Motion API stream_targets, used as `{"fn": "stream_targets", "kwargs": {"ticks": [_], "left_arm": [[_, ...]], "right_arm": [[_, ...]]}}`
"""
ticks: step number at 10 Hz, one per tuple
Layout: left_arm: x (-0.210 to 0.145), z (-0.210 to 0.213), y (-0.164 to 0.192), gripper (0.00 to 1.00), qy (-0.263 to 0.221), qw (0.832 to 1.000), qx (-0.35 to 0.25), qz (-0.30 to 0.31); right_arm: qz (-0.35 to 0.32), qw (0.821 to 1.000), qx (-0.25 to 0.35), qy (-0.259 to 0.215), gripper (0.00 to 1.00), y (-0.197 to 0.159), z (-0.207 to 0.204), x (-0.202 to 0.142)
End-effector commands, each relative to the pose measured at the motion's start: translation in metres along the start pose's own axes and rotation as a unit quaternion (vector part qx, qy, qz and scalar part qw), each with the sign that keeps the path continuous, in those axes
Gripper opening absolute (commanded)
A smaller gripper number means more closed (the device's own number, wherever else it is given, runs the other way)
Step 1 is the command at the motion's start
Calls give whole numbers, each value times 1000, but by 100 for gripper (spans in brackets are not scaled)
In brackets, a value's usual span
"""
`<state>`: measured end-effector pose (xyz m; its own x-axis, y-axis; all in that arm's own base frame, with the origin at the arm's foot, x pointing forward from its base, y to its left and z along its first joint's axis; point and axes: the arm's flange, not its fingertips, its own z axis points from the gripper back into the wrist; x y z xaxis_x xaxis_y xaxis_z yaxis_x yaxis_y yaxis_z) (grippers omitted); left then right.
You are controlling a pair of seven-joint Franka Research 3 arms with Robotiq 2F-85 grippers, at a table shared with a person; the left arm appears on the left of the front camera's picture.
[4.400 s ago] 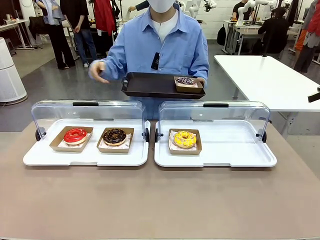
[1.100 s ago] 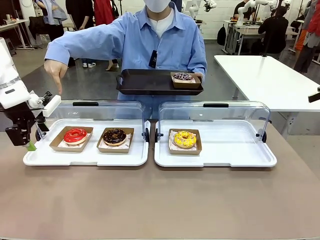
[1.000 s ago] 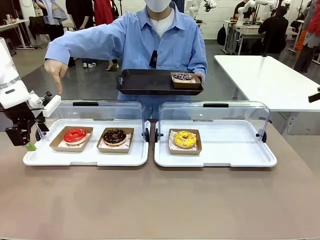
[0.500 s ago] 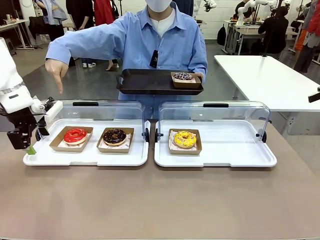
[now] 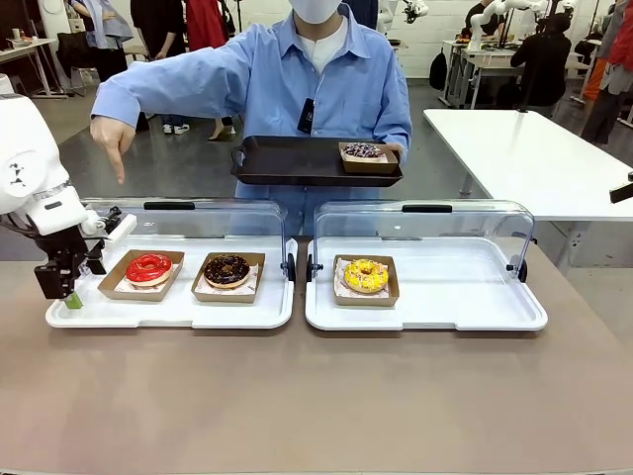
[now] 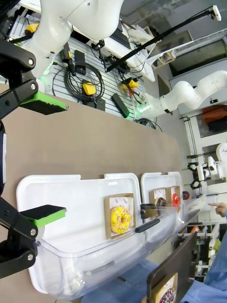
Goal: Provide the desired donut to the person.
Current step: Pick up and lift the Paper togo box containing the Donut pointed at by the person.
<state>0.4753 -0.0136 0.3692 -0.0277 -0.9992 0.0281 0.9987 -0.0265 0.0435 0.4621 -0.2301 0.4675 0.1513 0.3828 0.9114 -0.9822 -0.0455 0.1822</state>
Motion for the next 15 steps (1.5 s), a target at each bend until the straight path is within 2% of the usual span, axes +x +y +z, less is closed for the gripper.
{"fn": "stream_targets", "kwargs": {"ticks": [1,5,10,11,12,13,14,15], "left_arm": [[-3,-9,15,100,0,1000,3,-3],[5,-31,29,100,-5,1000,3,-23],[-3,-48,39,100,-18,999,16,-27],[-4,-48,39,45,-21,999,20,-33],[-3,-47,39,45,-23,999,22,-32],[-4,-46,39,0,-23,999,24,-33],[-4,-45,39,40,-22,999,25,-33],[-4,-45,38,0,-22,999,26,-33]], "right_arm": [[0,1000,3,-2,100,1,0,1],[0,1000,3,-2,100,1,0,1],[0,1000,3,-2,100,1,0,1],[0,1000,3,-2,100,1,0,1],[0,1000,3,-2,100,1,0,1],[0,1000,3,-2,100,1,0,1],[0,1000,3,-2,100,1,0,1],[0,1000,3,-2,100,1,0,1]]}}
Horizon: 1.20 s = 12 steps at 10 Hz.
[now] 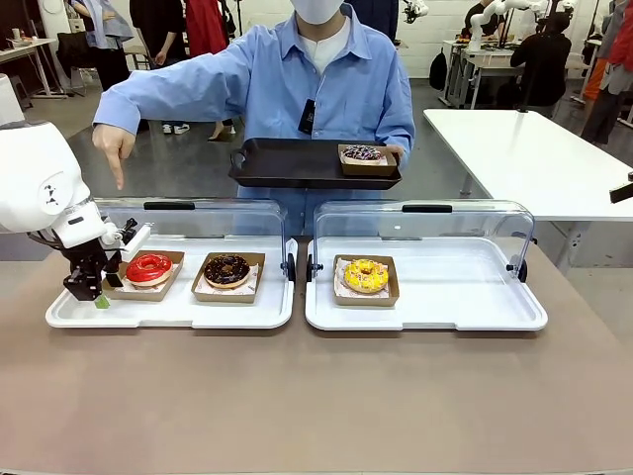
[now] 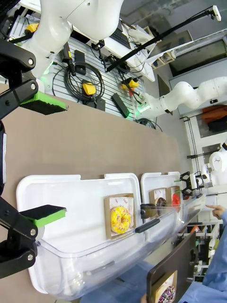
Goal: Provide the desired donut to the person.
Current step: Pick up and lift the Paper togo box containing the Donut pointed at by the person.
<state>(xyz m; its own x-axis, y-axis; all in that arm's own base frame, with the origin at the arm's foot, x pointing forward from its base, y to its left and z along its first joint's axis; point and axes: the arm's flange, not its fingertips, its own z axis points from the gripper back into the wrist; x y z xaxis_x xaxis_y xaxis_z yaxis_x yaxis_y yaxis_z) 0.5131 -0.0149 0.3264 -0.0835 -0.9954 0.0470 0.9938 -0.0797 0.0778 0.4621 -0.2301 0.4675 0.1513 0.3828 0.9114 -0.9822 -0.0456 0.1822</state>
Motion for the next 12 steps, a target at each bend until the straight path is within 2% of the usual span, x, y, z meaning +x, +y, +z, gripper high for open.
{"fn": "stream_targets", "kwargs": {"ticks": [1,9,10,12], "left_arm": [[-3,-1,3,0,-10,1000,9,-3],[2,15,-10,0,-4,1000,-4,-24],[9,28,-18,0,1,1000,-21,-8],[28,70,-46,0,50,996,-62,45]], "right_arm": [[0,1000,3,-2,100,1,0,1],[0,1000,3,-2,100,1,0,1],[0,1000,3,-2,100,1,0,1],[0,1000,3,-2,100,1,0,1]]}}
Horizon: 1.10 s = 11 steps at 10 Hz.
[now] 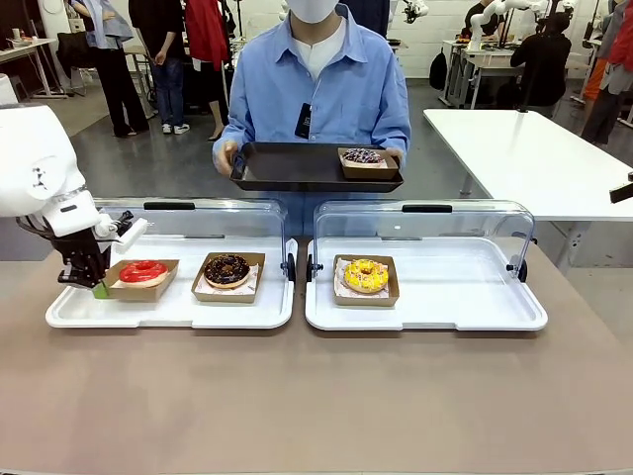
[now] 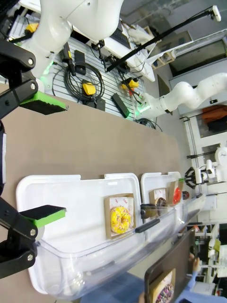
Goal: Provide the desired donut to the person.
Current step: Pick up and lift the Paper togo box containing the Donut pointed at by the person.
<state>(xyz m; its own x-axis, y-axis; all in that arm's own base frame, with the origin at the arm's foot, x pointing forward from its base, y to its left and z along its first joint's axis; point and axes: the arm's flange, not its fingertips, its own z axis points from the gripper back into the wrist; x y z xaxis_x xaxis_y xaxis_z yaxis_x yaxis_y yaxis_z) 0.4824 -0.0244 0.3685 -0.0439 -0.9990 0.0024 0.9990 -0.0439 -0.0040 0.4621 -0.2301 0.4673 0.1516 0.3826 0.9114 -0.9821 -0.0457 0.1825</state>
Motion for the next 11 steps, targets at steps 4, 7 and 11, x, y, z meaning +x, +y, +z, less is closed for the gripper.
{"fn": "stream_targets", "kwargs": {"ticks": [4,7,11], "left_arm": [[47,126,-104,0,38,997,-7,73],[71,222,-130,0,34,993,54,95],[73,300,-101,0,-13,986,128,104]], "right_arm": [[1,1000,3,-2,100,1,0,1],[1,1000,3,-2,100,1,0,1],[1,1000,3,-2,100,1,0,1]]}}
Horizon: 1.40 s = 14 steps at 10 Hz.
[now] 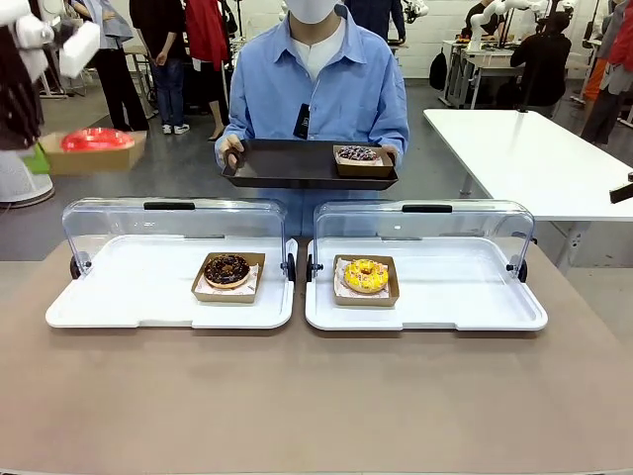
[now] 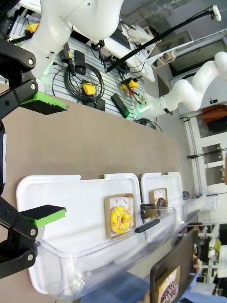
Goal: Provide the desired donut to the person.
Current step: Pick up and lift the Paper togo box containing the Donut pointed at by the person, then place the picked Paper togo box onto the Handle tray extended by the person.
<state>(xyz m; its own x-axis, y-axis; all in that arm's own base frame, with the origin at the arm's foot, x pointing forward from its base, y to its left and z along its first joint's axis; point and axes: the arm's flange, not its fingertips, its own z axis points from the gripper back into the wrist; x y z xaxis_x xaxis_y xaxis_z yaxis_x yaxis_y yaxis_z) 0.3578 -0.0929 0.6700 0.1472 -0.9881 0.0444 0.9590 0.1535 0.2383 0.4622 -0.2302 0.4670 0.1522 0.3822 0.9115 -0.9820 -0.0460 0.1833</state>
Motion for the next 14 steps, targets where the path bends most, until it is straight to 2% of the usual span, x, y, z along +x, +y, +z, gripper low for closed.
{"fn": "stream_targets", "kwargs": {"ticks": [1,3,4,14], "left_arm": [[-1,-7,36,0,-17,1000,7,3],[-10,-17,47,0,-45,998,15,-29],[-3,-4,35,0,-12,1000,9,5],[-3,-4,35,0,-12,1000,9,5]], "right_arm": [[1,1000,3,-1,100,1,0,1],[1,1000,3,-1,100,1,0,1],[1,1000,3,-1,100,1,0,1],[1,1000,3,-1,100,1,0,1]]}}
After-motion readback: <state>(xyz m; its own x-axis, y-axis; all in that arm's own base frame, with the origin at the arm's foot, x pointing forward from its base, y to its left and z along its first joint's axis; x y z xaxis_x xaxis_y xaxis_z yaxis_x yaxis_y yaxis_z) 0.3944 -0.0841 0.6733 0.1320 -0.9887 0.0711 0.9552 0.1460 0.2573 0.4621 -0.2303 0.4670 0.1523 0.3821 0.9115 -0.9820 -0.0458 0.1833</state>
